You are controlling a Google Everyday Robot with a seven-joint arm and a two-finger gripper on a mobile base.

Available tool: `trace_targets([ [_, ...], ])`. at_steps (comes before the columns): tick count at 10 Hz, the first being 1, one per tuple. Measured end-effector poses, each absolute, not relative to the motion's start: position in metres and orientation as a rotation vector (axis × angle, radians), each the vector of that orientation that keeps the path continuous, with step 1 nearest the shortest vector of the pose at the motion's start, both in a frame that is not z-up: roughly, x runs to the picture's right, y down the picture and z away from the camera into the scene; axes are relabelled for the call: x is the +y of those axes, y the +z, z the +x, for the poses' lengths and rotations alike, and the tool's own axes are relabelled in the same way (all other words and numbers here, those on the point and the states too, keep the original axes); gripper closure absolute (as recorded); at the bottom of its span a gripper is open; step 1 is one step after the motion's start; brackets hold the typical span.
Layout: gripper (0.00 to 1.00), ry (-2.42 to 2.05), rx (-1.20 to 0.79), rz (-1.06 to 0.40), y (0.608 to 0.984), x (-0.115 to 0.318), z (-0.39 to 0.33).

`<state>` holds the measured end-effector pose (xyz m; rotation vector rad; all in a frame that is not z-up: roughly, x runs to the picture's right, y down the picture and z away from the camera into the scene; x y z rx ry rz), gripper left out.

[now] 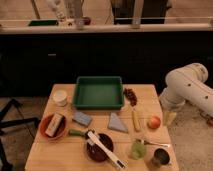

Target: Stack cups into tray

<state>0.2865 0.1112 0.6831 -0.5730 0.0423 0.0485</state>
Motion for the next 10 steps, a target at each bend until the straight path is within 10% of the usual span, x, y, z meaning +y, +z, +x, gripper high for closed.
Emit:
trace_targets([
  [10,0.20,-0.222,-0.038,-0.550,0.662,0.119,0.275],
])
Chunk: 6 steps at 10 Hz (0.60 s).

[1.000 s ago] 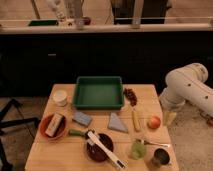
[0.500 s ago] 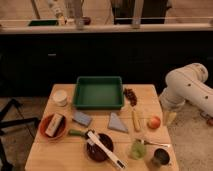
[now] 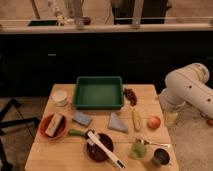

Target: Stack cups into tray

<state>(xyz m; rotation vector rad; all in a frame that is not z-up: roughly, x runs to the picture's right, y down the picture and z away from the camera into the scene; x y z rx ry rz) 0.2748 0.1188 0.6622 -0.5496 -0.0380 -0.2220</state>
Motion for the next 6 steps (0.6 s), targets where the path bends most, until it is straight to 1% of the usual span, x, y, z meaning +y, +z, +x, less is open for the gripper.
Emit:
trace_targets([
  [2,0.20,-0.376,-0.091,-0.566,0.654,0.144,0.282],
  [4,0.20,-0.514,-0.106,-0.631,0.653,0.164,0.291],
  [6,0.20,-0.577,-0.107,-0.670,0.651,0.175,0.297],
])
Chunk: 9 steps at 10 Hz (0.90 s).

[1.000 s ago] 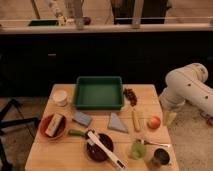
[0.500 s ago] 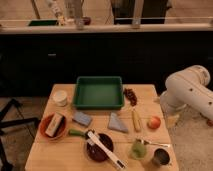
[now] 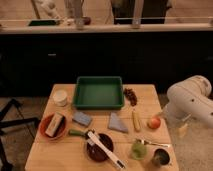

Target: Stack cups into tray

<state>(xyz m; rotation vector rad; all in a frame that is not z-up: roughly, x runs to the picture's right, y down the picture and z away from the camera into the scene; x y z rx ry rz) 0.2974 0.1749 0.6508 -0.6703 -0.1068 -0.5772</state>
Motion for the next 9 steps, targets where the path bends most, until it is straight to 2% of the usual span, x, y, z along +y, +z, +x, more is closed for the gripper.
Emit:
trace_targets([
  [4,0.20,-0.574,-0.128,-0.657,0.650,0.175,0.297],
  [7,0.20,-0.515,-0.265,-0.477,0.641,0.189,0.308],
  [9,0.20,-0.515,-0.332,-0.442,0.638,0.205,0.309],
])
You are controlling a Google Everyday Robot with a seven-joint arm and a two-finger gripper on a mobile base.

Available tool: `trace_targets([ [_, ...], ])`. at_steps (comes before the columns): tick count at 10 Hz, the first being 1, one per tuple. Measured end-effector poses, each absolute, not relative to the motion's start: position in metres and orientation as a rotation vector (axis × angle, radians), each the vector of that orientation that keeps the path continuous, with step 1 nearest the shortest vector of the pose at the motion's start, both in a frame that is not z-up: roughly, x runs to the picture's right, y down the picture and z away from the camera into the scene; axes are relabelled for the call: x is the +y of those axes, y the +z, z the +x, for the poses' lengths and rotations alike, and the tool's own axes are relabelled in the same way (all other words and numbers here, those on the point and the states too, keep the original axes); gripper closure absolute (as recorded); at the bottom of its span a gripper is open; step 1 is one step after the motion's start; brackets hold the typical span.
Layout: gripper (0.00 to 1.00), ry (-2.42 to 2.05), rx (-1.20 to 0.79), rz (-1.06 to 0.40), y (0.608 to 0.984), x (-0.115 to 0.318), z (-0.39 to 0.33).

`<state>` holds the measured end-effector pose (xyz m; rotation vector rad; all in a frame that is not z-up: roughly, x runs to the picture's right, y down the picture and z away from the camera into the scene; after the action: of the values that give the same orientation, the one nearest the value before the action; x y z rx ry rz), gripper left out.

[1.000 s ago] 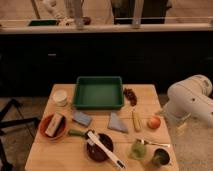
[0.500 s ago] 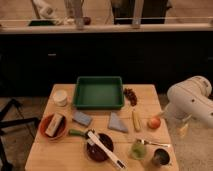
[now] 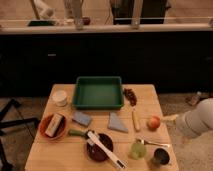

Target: Stack cups into tray

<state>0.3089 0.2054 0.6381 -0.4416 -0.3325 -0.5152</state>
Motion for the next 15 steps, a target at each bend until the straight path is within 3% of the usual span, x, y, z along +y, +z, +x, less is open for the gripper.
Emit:
trace_targets([
  [7,0.20,-0.696,-0.401,-0.604,0.666,0.263,0.284],
  [15,0.20,-0.697,-0.398,-0.605,0.665,0.265,0.285],
])
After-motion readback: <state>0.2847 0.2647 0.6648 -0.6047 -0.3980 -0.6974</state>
